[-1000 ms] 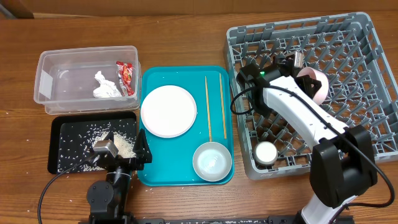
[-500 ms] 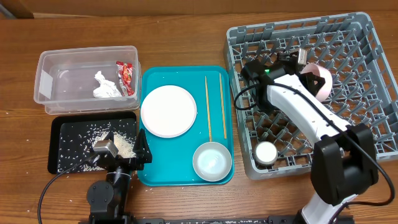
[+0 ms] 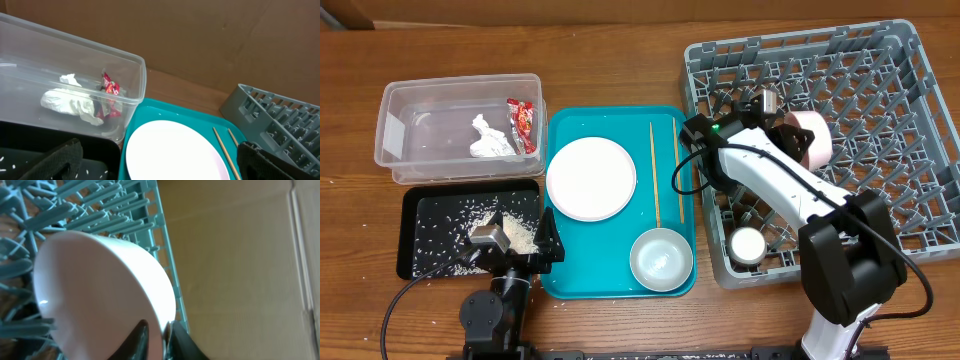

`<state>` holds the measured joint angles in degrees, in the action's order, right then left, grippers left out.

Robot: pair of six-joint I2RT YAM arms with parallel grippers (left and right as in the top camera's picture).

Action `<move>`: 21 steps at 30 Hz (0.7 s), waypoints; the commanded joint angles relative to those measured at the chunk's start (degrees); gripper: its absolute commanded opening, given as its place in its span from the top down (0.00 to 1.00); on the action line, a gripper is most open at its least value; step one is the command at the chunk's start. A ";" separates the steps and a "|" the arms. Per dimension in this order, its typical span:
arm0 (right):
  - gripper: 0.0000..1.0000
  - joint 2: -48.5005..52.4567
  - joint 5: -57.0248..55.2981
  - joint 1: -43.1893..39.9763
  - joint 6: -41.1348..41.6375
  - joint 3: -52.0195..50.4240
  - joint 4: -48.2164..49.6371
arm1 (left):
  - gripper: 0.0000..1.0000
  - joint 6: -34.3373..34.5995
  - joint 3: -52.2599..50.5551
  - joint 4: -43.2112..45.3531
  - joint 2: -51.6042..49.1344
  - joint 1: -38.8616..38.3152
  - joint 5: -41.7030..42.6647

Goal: Sort waste into correct bins and load items into the dishwasher
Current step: 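Move the bowl into the dish rack's back right and stand it upright, then move the right gripper to the white bowl on the teal tray and grasp it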

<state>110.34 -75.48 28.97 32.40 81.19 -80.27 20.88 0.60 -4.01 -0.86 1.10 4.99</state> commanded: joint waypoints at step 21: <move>0.36 -3.63 53.62 7.76 0.33 30.62 -7.15 | 0.00 0.13 -0.33 0.09 0.61 -0.39 0.44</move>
<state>107.87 -33.45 36.82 32.60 110.98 -87.68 20.88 0.60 -4.01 -0.86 1.08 4.99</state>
